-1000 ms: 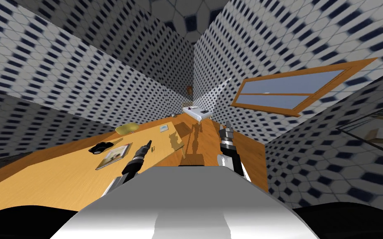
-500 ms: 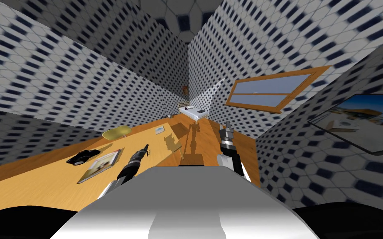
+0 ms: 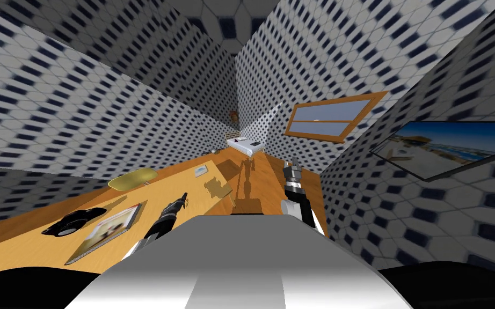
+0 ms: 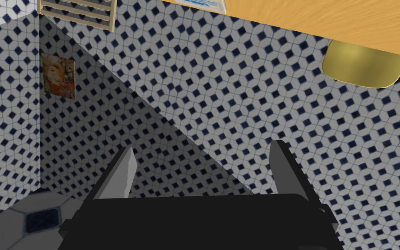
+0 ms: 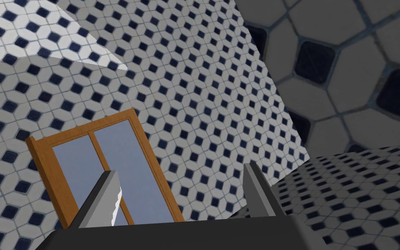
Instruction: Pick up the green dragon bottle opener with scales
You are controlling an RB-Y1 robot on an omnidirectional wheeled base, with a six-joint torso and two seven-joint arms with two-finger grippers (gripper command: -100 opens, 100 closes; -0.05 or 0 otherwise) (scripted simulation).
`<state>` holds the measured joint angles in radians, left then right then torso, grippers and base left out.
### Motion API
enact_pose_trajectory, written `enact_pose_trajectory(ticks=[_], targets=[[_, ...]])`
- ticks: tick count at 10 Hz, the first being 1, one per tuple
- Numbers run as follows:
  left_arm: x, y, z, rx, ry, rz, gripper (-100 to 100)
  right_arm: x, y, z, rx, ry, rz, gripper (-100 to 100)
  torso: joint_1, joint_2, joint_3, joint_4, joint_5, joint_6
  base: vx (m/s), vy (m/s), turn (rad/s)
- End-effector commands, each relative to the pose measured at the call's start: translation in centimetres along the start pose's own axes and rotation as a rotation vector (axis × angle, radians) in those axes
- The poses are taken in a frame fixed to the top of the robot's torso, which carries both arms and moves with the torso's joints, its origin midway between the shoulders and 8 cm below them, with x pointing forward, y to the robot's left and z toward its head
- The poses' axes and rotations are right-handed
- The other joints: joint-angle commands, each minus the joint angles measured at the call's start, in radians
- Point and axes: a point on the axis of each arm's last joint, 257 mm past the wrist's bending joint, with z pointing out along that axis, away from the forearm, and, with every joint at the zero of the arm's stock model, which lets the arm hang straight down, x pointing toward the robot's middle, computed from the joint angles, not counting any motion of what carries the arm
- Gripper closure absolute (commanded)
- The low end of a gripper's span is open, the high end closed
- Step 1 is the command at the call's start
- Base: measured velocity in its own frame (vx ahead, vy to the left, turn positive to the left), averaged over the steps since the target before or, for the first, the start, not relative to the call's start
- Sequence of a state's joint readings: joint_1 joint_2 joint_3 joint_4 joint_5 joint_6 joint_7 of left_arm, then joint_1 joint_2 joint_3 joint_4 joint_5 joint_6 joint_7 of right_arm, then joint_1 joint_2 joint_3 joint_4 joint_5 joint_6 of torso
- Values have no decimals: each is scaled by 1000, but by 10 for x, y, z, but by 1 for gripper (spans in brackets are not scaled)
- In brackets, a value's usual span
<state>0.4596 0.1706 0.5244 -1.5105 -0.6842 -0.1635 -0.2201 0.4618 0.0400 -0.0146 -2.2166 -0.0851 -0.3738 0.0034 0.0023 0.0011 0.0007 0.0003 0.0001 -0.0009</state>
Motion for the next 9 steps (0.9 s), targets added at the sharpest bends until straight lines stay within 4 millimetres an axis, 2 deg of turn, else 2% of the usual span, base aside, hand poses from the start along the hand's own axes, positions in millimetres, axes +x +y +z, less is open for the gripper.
enact_pose_trajectory(ticks=[1, 2, 3, 4, 5, 7, 8, 9], targets=[[14, 14, -1, -33, 22, 7, -100, 0, 0, 0, 0, 0, 0, 0, 0, 0, 0, 0, 0, 0, -1, 22, -101], [16, 29, 0, -69, 27, 27, -100, 0, 0, 0, 0, 0, 0, 0, 0, 0, 0, 0, 0, 0, -3, 22, -184], [26, 37, -3, -83, 47, 24, -100, 0, 0, 0, 0, 0, 0, 0, 0, 0, 0, 0, 0, 0, 0, 24, -121], [32, 54, -4, -123, 61, 38, -100, 0, 0, 0, 0, 0, 0, 0, 0, 0, 0, 0, 0, 0, -6, 31, -219], [38, 58, -6, -131, 72, 36, -100, 0, 0, 0, 0, 0, 0, 0, 1, 0, 0, 0, 0, 0, -7, 34, -84], [50, 88, -9, -206, 102, 55, -100, 0, 0, 0, 0, 0, 0, 0, 1, 0, 0, 0, 0, 0, -5, 38, -217], [57, 93, -12, -216, 116, 52, -100, 0, 0, 0, 0, 0, 0, 0, 2, 0, 0, 0, 0, 0, -3, 45, -86], [66, 108, -16, -253, 136, 57, -100, 0, 0, 0, 0, 0, 0, 0, 2, 0, 0, 0, 1, -1, -7, 39, -171]])
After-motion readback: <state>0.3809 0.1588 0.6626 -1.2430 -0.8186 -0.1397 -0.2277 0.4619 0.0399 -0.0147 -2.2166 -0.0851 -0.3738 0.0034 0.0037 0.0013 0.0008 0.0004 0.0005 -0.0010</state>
